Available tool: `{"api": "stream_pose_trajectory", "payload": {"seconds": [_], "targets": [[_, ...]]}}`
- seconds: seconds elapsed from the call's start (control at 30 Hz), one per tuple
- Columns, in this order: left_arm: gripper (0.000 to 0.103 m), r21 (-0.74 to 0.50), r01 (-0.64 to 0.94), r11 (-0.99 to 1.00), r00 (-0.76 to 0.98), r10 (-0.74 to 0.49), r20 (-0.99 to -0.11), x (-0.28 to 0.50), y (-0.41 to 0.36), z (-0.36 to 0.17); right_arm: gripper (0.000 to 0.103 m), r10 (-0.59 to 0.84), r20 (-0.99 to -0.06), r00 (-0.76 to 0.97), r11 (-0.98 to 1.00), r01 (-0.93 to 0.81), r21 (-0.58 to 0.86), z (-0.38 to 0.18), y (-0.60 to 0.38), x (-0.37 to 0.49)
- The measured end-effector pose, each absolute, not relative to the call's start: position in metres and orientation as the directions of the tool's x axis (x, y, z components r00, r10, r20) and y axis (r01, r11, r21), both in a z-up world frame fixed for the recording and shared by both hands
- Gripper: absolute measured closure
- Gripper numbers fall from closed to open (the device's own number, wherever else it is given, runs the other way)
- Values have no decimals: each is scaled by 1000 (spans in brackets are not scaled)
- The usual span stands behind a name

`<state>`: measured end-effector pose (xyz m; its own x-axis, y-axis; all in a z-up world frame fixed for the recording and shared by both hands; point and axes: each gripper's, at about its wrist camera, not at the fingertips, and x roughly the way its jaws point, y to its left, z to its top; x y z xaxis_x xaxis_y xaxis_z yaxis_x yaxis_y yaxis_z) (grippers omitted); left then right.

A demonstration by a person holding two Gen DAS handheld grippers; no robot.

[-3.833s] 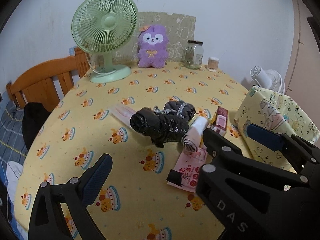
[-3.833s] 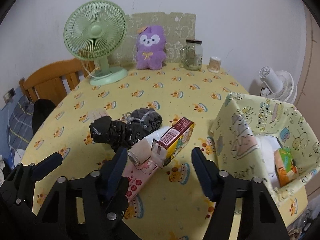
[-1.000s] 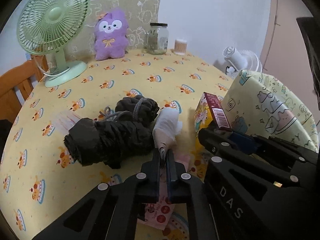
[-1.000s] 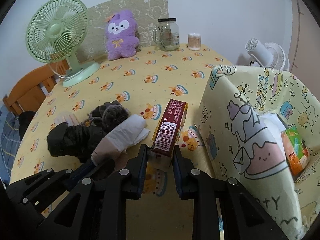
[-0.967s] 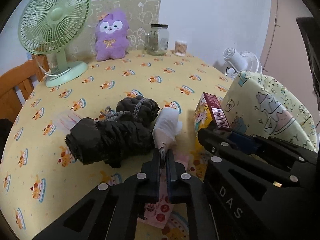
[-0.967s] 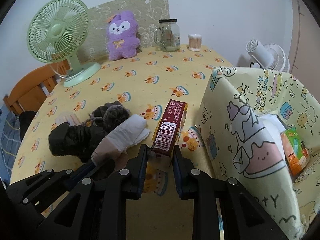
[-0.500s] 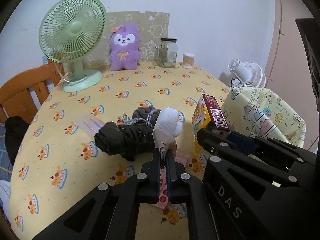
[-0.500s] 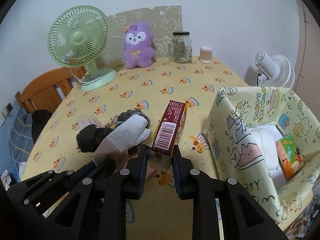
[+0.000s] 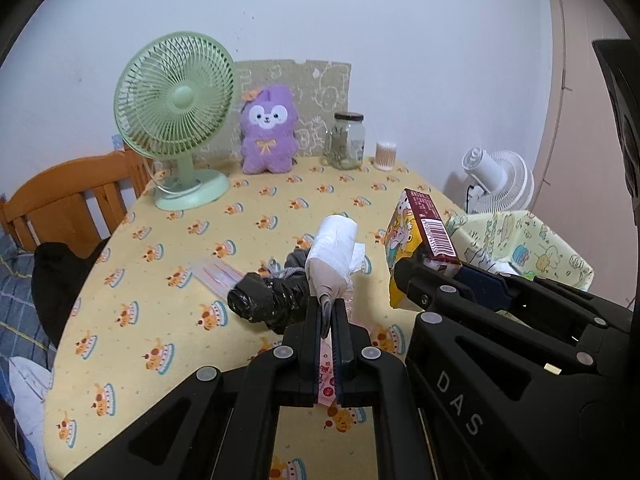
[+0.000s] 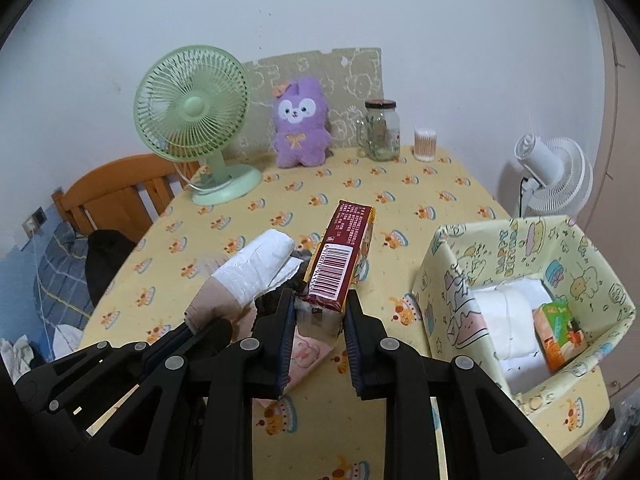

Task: Organize soft objects
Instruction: 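Lift the red-brown box and white glove and carry them toward the storage box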

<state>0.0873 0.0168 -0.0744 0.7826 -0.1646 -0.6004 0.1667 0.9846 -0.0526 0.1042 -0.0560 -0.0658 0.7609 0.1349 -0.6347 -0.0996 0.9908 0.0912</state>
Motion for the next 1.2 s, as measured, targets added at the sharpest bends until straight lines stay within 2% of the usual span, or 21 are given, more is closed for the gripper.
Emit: {"api": "stream_pose_trajectory", "payload": {"seconds": [0.47,0.73,1.2], "targets": [[102,-39,172,984,824,-165,-543,68,0,-42,77,144,-577,804,990,-116,84,-28,-74,83],[102,-44,197,979,829,-191,-526,63,-21,-34,77,161,-561,812,987,-125,101,-19,-96,77],[101,-27,262,965,826,-239,-511,71,-75,-29,77,112,-538,835,993,-75,90,-13,-148,78]]}}
